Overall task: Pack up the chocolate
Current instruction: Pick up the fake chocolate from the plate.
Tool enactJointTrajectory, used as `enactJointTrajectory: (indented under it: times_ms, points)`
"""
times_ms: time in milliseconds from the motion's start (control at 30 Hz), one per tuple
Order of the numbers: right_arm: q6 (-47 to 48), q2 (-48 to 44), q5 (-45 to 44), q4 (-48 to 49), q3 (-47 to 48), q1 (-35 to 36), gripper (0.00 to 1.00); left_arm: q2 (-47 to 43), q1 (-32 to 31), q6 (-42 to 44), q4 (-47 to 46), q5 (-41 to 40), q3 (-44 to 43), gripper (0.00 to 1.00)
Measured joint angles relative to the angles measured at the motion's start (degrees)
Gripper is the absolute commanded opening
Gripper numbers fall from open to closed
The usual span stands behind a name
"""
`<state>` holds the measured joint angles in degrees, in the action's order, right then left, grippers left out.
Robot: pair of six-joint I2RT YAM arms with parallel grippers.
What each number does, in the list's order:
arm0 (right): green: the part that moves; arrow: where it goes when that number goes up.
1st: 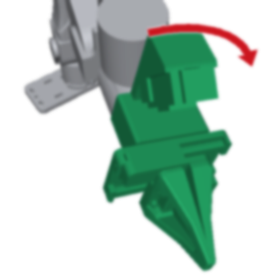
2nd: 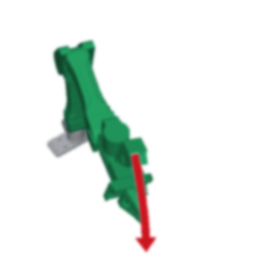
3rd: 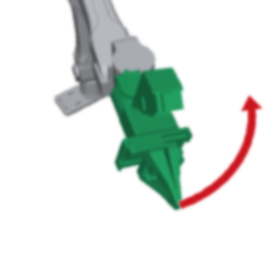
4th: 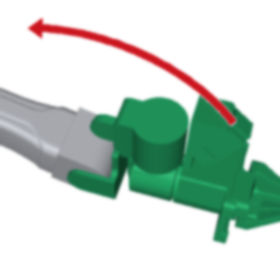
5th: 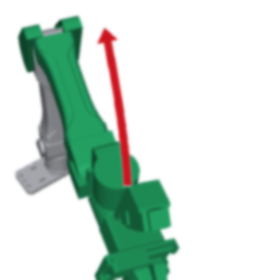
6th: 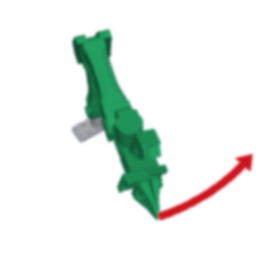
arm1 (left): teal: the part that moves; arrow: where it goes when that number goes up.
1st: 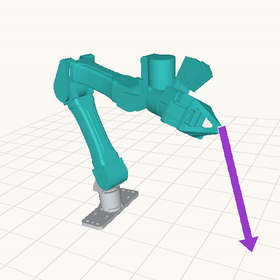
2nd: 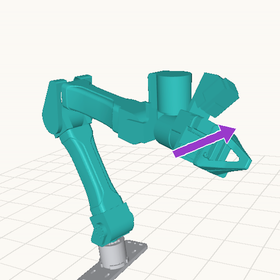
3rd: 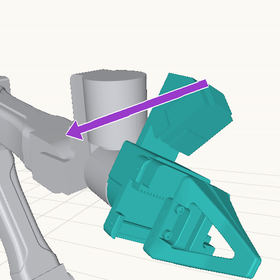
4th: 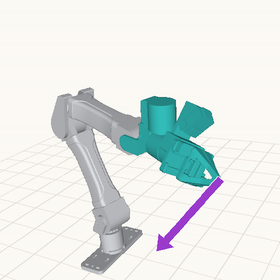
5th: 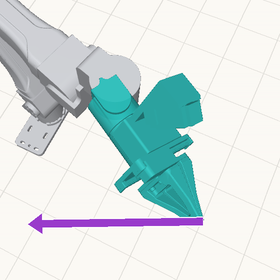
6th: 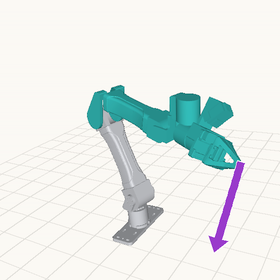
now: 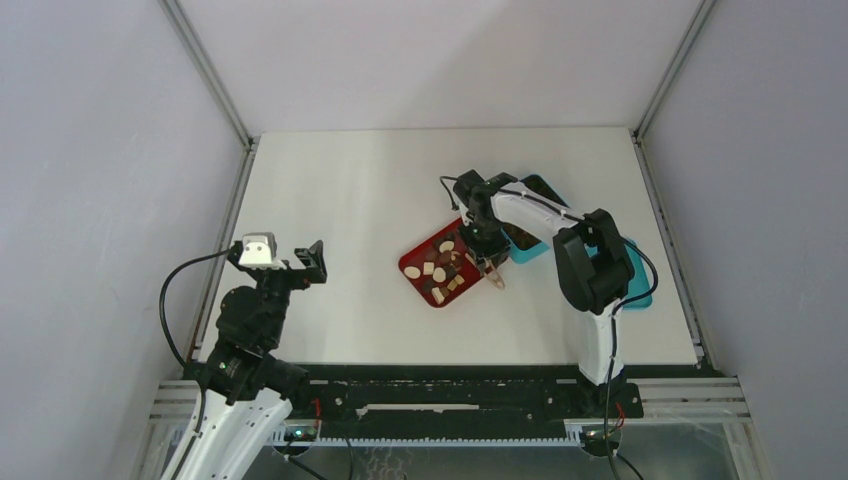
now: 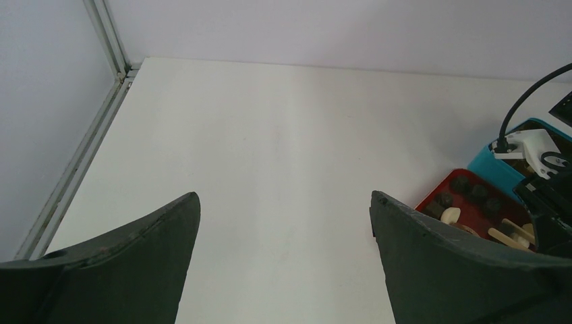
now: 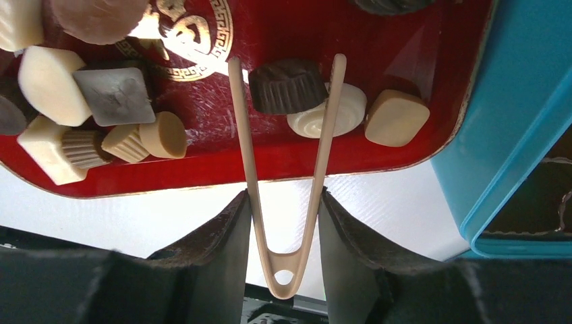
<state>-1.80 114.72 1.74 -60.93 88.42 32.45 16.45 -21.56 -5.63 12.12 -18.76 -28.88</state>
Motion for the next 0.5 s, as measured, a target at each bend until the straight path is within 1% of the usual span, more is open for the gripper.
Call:
enactJointTrajectory:
  times_ms: [100,267,367,500]
  points:
    - [0.0,0.3,0.4,-0.1,0.9,0.2,0.42,0.0,0.0,0.0,0.0,0.0,0.0,1.0]
    - [0.2,0.4,0.5,-0.1,1.4,0.7,0.26,0.0,0.0,0.0,0.0,0.0,0.0,1.0]
    - [0.2,0.4,0.3,-0.2,1.4,0.7,0.19,0.0,0.0,0.0,0.0,0.0,0.0,1.0]
    - [0.2,0.2,0.3,-0.2,1.4,0.7,0.16,0.0,0.0,0.0,0.0,0.0,0.0,1.0]
